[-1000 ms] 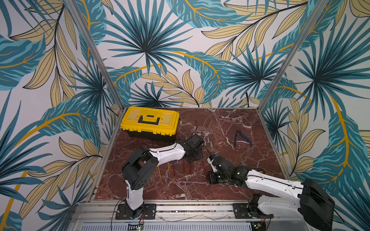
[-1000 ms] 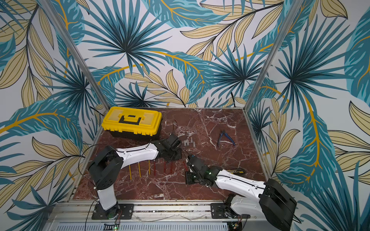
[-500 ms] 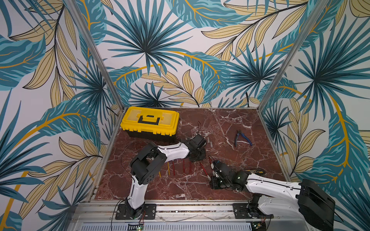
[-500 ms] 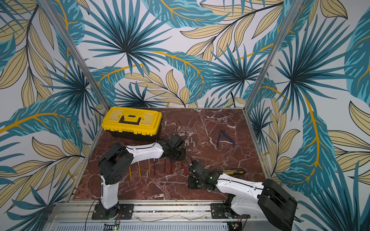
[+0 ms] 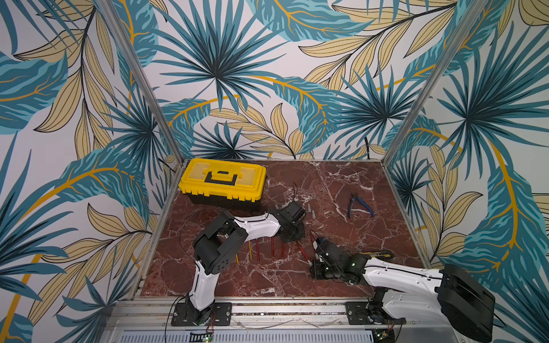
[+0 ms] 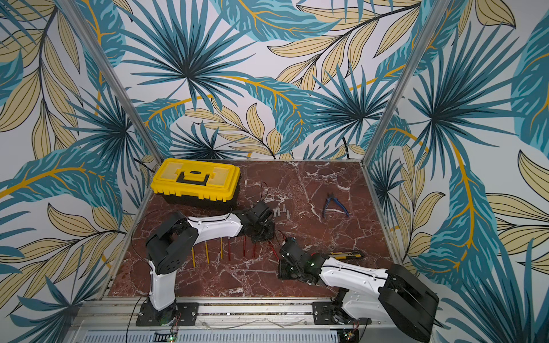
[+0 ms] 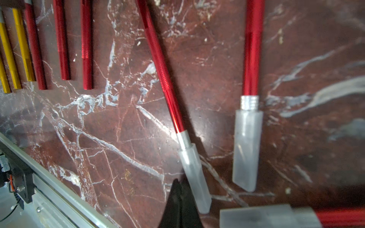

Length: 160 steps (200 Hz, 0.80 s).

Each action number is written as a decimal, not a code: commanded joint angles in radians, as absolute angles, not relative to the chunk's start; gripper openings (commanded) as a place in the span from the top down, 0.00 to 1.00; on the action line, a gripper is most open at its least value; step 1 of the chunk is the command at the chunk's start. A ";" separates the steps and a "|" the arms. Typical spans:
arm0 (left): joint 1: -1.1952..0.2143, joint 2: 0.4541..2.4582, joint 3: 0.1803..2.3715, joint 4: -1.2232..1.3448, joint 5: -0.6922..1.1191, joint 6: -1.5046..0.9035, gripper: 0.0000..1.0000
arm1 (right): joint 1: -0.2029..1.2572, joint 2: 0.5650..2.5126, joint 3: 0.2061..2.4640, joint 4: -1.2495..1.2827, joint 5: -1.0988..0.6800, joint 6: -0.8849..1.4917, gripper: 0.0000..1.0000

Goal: Remove protective caps from carving knives
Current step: Adjust the carving knife at the center of the board.

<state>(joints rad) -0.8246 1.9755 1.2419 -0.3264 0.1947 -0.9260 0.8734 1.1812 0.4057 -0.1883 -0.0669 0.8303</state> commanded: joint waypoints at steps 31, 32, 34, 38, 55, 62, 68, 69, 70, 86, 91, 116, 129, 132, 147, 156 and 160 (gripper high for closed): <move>-0.833 1.910 1.171 -0.324 0.175 -0.937 1.00 | 0.820 1.212 0.406 -0.208 -0.052 0.797 1.00; -0.833 1.910 1.170 -0.324 0.175 -0.937 1.00 | 0.818 1.212 0.406 -0.209 -0.053 0.797 1.00; -0.834 1.909 1.168 -0.324 0.175 -0.937 1.00 | 0.816 1.213 0.408 -0.209 -0.055 0.795 1.00; -0.833 1.907 1.168 -0.324 0.175 -0.937 1.00 | 0.811 1.215 0.408 -0.208 -0.058 0.792 1.00; -0.835 1.904 1.160 -0.325 0.175 -0.937 1.00 | 0.788 1.221 0.409 -0.207 -0.072 0.783 1.00; -0.836 1.904 1.157 -0.325 0.175 -0.937 1.00 | 0.774 1.223 0.408 -0.206 -0.074 0.781 1.00; -0.837 1.904 1.154 -0.324 0.174 -0.938 1.00 | 0.768 1.225 0.408 -0.207 -0.078 0.778 1.00; -0.837 1.904 1.155 -0.324 0.175 -0.939 1.00 | 0.768 1.225 0.408 -0.207 -0.078 0.778 1.00; -0.838 1.903 1.155 -0.325 0.176 -0.939 1.00 | 0.767 1.226 0.407 -0.206 -0.079 0.778 1.00; -0.843 1.898 1.145 -0.325 0.181 -0.937 1.00 | 0.752 1.230 0.407 -0.207 -0.085 0.768 1.00; -0.846 1.897 1.139 -0.324 0.182 -0.937 1.00 | 0.748 1.232 0.407 -0.206 -0.085 0.764 1.00; -0.854 1.884 1.103 -0.324 0.179 -0.945 1.00 | 0.716 1.241 0.415 -0.208 -0.100 0.742 1.00; -0.858 1.875 1.082 -0.325 0.173 -0.952 1.00 | 0.699 1.247 0.427 -0.207 -0.109 0.729 1.00; -0.860 1.872 1.078 -0.324 0.170 -0.954 1.00 | 0.695 1.250 0.429 -0.208 -0.112 0.726 1.00; -0.865 1.862 1.058 -0.323 0.163 -0.961 1.00 | 0.676 1.262 0.447 -0.208 -0.122 0.708 1.00; -0.870 1.858 1.049 -0.324 0.161 -0.964 1.00 | 0.666 1.271 0.460 -0.225 -0.127 0.694 1.00; -0.871 1.855 1.044 -0.325 0.159 -0.966 1.00 | 0.664 1.275 0.465 -0.245 -0.127 0.689 1.00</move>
